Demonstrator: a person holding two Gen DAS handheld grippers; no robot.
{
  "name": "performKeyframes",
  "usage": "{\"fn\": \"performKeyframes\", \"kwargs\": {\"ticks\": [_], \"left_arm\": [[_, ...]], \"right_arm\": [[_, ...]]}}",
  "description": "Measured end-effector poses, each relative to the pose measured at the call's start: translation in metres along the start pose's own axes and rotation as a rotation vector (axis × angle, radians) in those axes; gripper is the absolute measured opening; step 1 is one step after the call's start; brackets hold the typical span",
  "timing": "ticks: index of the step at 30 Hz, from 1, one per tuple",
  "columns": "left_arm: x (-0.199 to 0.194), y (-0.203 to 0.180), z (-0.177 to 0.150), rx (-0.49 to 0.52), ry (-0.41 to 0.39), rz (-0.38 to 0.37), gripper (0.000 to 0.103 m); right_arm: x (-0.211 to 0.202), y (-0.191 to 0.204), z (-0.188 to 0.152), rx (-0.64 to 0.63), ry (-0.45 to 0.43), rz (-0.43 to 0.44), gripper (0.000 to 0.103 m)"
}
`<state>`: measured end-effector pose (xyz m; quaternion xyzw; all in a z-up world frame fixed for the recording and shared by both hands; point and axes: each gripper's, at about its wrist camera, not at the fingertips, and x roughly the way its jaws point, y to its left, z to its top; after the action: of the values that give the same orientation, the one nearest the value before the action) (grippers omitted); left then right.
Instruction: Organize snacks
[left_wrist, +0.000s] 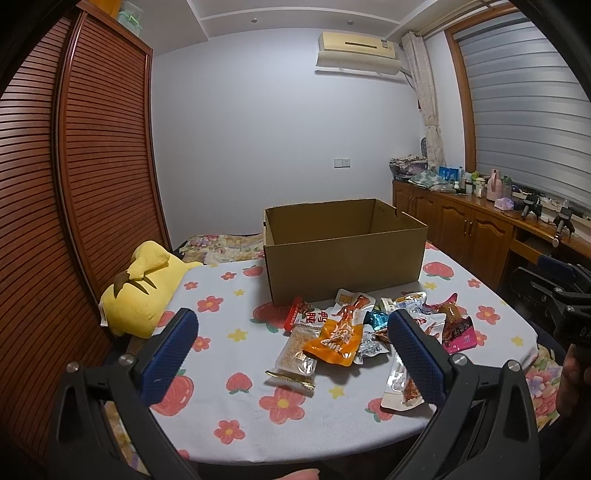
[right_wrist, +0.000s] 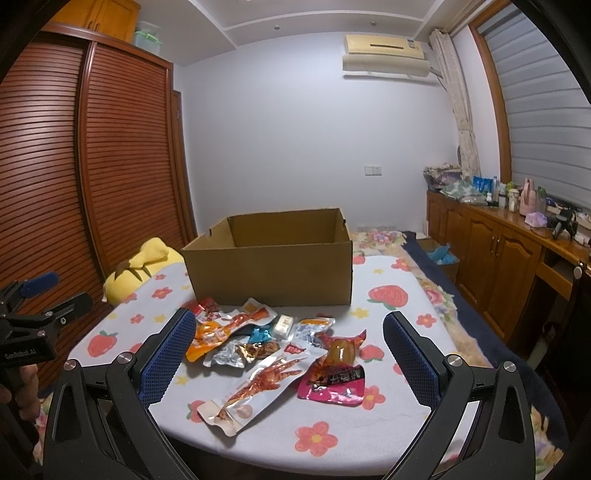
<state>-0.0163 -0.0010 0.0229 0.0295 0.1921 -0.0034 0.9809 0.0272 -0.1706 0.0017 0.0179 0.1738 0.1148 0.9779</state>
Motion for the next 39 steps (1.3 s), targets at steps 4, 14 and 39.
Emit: {"fn": "performKeyframes", "kwargs": {"ticks": [4, 14, 39], "left_arm": [[0.0, -0.001, 0.0, -0.001, -0.001, 0.001, 0.103], [0.003, -0.001, -0.004, -0.004, 0.014, -0.004, 0.103], [0.09, 0.024, -0.054, -0.007, 0.209, -0.07, 0.103]], "right_arm": [[0.0, 0.0, -0.001, 0.0, 0.0, 0.0, 0.103], [0.001, 0.003, 0.0, -0.006, 0.009, 0.001, 0.103], [0.08, 0.002, -0.05, -0.058, 0.274, 0.124, 0.095]]}}
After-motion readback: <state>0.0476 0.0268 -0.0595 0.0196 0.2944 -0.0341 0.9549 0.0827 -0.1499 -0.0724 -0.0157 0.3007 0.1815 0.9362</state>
